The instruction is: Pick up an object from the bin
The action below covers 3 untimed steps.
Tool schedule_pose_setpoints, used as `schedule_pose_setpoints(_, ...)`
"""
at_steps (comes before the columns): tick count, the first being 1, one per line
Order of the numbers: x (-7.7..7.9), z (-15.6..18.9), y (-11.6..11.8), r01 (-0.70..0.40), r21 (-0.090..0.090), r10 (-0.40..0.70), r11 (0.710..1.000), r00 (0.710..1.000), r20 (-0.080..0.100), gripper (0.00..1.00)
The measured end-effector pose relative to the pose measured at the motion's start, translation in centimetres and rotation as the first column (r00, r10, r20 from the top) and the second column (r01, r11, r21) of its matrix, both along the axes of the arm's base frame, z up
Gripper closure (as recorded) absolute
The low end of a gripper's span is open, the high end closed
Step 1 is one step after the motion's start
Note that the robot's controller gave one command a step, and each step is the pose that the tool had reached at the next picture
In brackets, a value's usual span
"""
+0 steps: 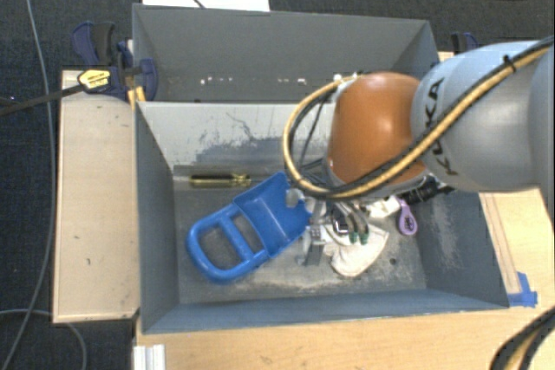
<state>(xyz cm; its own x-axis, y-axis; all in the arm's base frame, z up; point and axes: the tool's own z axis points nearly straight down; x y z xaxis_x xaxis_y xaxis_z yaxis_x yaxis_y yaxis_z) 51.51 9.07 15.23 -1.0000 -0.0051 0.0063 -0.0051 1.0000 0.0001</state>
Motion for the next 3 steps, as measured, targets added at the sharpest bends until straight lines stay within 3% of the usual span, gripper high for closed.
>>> schedule_pose_setpoints(1, 0.2, 0.4, -0.1, 0.005, 0.001, -0.005, 1.0, 1.0, 0.008, 0.0)
schedule_pose_setpoints(2, 2.8, -8.2, -0.2, -0.008, 0.002, 0.008, 1.0, 1.0, 0.004, 0.0)
schedule_pose_setpoints(3, 2.6, -8.2, 0.1, -0.155, 0.001, 0.155, 0.988, 0.988, 0.011, 0.0)
